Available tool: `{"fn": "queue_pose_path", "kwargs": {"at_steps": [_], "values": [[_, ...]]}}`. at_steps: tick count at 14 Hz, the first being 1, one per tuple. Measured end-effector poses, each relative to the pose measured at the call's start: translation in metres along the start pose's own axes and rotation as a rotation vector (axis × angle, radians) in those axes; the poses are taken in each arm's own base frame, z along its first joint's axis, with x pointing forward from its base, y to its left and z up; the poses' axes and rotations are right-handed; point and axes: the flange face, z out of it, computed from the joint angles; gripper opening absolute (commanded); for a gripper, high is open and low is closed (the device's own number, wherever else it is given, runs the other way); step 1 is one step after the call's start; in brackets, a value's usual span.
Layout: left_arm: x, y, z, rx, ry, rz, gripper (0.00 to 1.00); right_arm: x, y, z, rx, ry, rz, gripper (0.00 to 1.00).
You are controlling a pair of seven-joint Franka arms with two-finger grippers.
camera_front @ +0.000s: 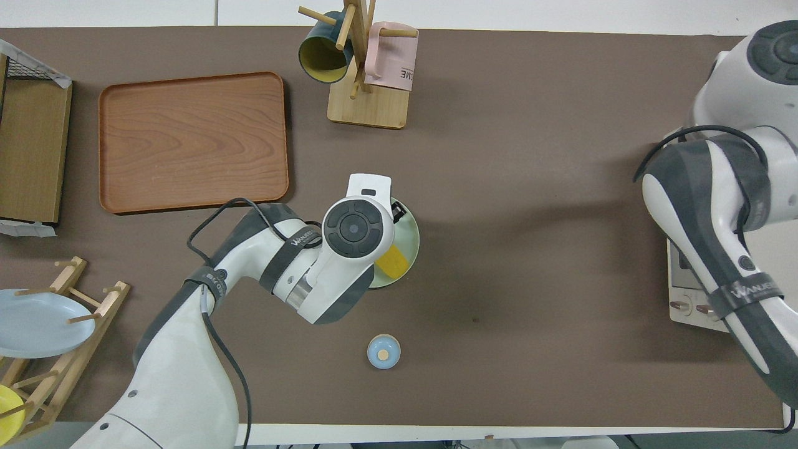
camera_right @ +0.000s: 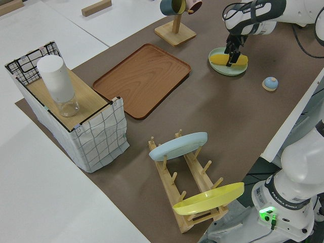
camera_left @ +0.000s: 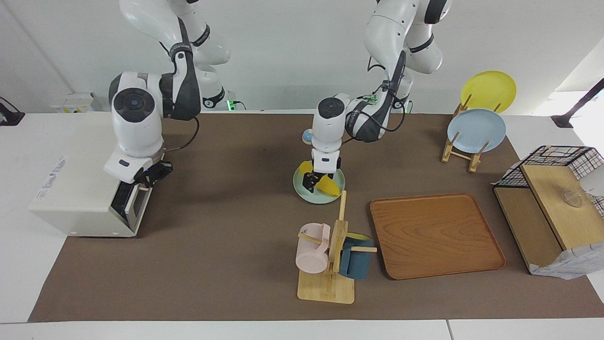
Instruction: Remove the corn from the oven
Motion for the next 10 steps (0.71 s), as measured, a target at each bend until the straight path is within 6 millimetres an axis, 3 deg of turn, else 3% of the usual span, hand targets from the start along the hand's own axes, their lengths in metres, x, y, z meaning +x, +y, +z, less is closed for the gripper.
{"fn": "queue_pose_path", "kwargs": {"at_steps": [1, 2, 5, 8, 10], "values": [[0.002, -0.001, 0.000, 0.011, -0.014, -0.018, 0.00, -0.005, 0.007, -0.004, 0.027, 0.009, 0.013, 0.93], [0.012, -0.002, -0.003, 0.015, -0.016, -0.030, 0.00, -0.010, 0.012, -0.010, 0.060, 0.015, 0.031, 1.00], [0.084, -0.016, -0.034, 0.061, -0.028, 0.026, 0.00, -0.024, 0.015, -0.061, 0.193, 0.045, 0.082, 1.00], [0.202, -0.074, -0.083, 0.049, -0.034, 0.204, 0.00, -0.058, 0.024, -0.140, 0.222, 0.104, 0.143, 1.00], [0.276, -0.121, -0.084, 0.034, -0.024, 0.352, 0.00, -0.075, 0.027, -0.170, 0.217, 0.127, 0.180, 1.00]]}}
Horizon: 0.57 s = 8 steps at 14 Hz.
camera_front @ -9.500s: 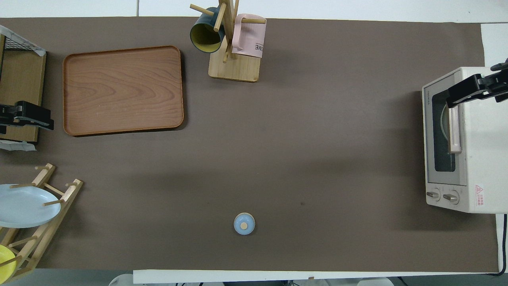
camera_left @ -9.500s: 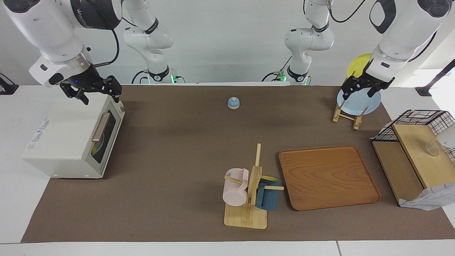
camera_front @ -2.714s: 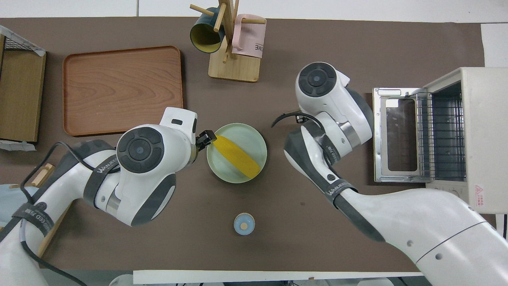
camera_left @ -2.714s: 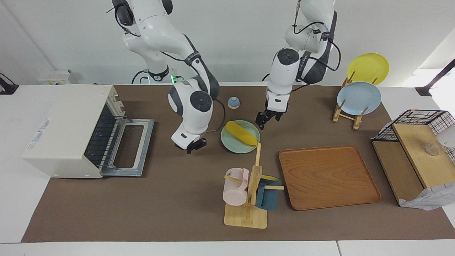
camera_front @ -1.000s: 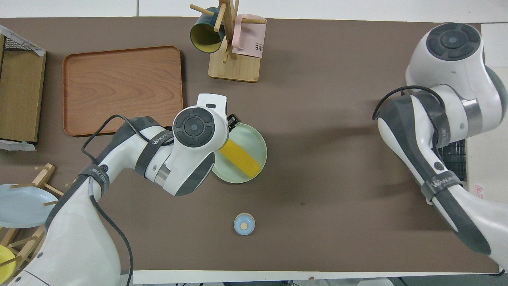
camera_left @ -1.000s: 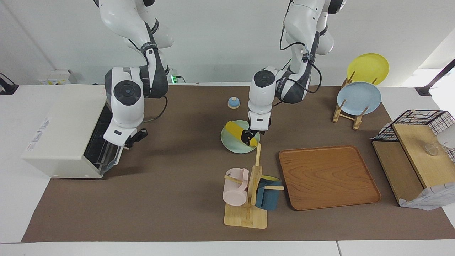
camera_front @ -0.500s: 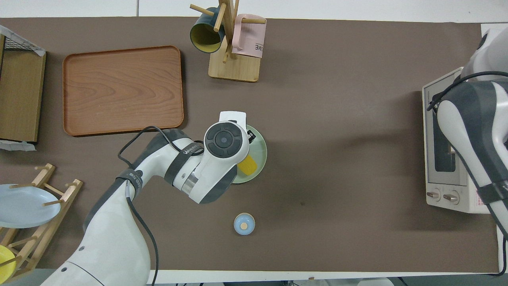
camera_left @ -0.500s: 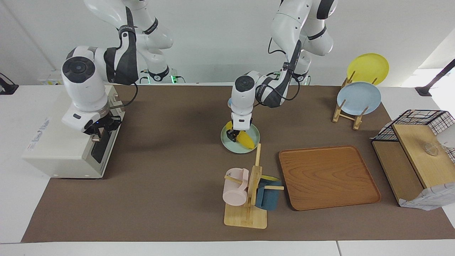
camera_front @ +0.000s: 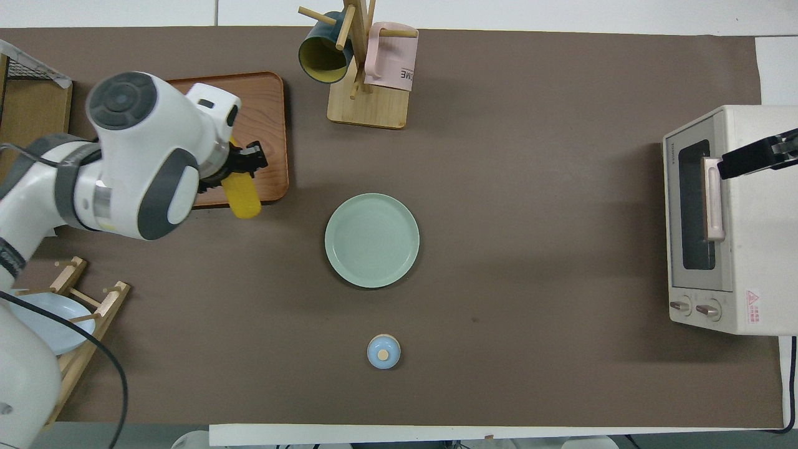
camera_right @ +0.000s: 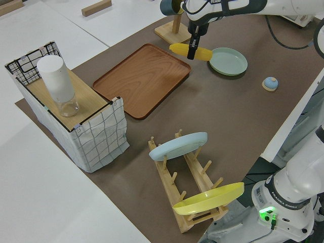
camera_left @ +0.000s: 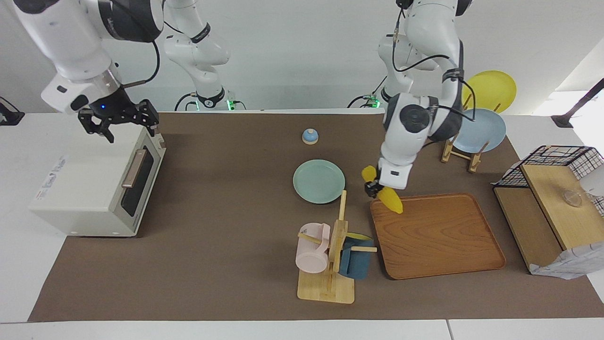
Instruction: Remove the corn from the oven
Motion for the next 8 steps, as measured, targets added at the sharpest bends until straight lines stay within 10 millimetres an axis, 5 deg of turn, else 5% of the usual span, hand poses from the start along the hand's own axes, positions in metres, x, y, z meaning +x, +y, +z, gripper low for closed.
{"fn": "queue_pose_path", "kwargs": {"at_steps": [2, 3, 4, 6, 8], "values": [[0.039, -0.035, 0.023, 0.009, 0.011, 0.136, 0.09, -0.002, -0.001, -0.005, 0.002, -0.007, 0.032, 1.00], [0.058, -0.038, 0.042, 0.027, 0.024, 0.172, 0.71, -0.003, -0.002, -0.001, 0.008, -0.029, 0.051, 1.00], [0.070, -0.037, 0.058, 0.046, 0.032, 0.200, 0.99, -0.002, -0.003, 0.002, 0.018, -0.044, 0.066, 1.00], [0.083, -0.031, 0.073, 0.071, 0.045, 0.236, 1.00, -0.001, -0.009, 0.005, 0.066, -0.049, 0.100, 1.00], [0.091, -0.032, 0.064, 0.091, 0.075, 0.250, 1.00, -0.006, -0.014, 0.000, 0.085, -0.053, 0.121, 1.00]]}}
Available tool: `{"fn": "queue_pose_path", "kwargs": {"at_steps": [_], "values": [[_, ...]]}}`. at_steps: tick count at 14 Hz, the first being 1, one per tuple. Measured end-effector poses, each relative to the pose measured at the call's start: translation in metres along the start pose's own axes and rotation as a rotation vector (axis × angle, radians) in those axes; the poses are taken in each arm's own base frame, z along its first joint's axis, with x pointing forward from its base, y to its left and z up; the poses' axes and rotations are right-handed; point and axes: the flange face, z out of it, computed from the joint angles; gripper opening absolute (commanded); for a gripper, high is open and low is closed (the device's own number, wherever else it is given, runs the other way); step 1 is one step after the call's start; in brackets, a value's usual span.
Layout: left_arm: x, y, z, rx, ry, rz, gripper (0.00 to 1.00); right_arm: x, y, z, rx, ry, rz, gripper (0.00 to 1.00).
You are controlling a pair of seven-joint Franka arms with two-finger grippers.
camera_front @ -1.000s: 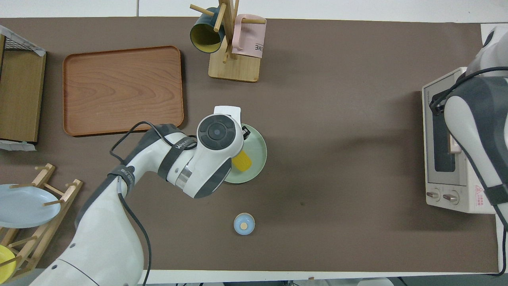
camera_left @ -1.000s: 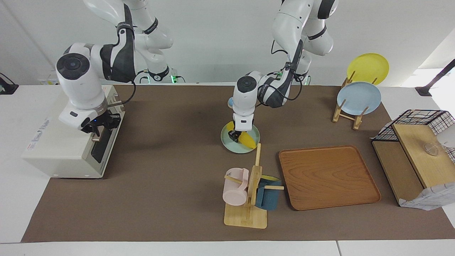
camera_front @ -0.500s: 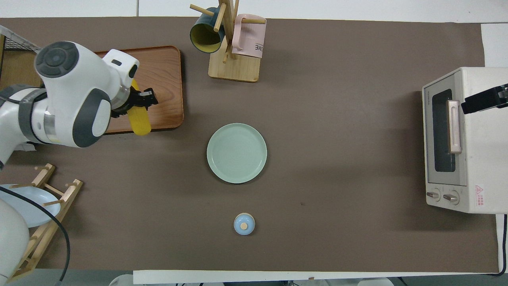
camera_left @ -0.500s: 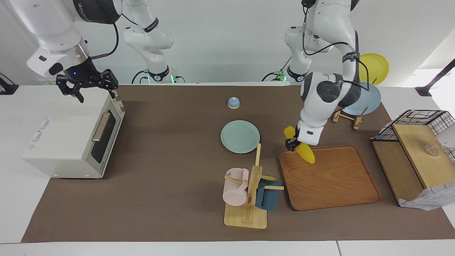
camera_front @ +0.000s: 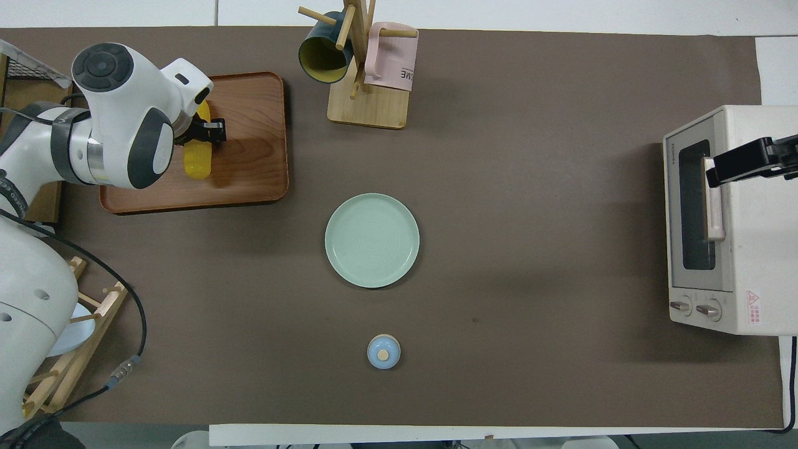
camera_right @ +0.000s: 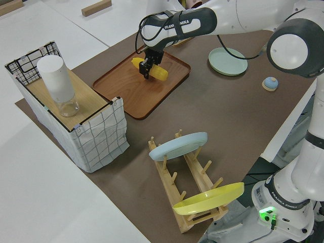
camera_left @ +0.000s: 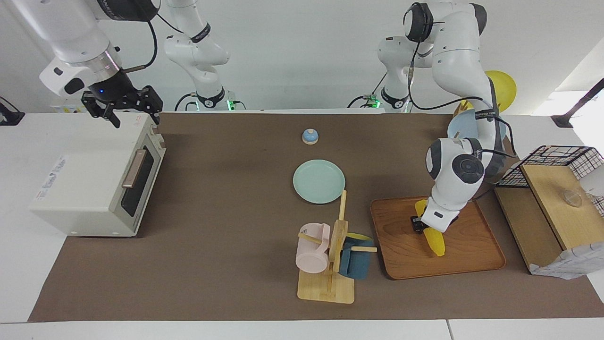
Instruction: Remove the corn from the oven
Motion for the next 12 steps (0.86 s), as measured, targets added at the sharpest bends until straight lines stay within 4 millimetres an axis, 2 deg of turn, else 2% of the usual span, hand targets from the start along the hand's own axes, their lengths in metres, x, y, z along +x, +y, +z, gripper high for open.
{"fn": "queue_pose_path", "kwargs": {"at_steps": [1, 2, 4, 7, 10, 12], "values": [[0.007, -0.010, -0.010, 0.012, 0.022, -0.010, 1.00, -0.003, 0.000, -0.001, 0.001, -0.010, 0.007, 1.00], [0.012, -0.027, -0.029, 0.021, 0.039, -0.034, 1.00, -0.006, 0.002, -0.001, -0.001, -0.023, 0.011, 1.00], [0.010, -0.063, -0.076, 0.029, 0.032, -0.066, 1.00, -0.010, 0.006, 0.002, -0.001, -0.049, 0.021, 1.00], [-0.017, -0.106, -0.153, 0.031, -0.029, -0.070, 1.00, -0.013, 0.015, 0.004, 0.002, -0.068, 0.037, 1.00], [-0.049, -0.128, -0.228, -0.020, -0.088, -0.097, 1.00, -0.013, 0.019, 0.007, 0.004, -0.075, 0.045, 1.00], [-0.066, -0.141, -0.270, -0.067, -0.131, -0.075, 1.00, -0.013, 0.018, 0.007, 0.004, -0.076, 0.042, 1.00]]}}
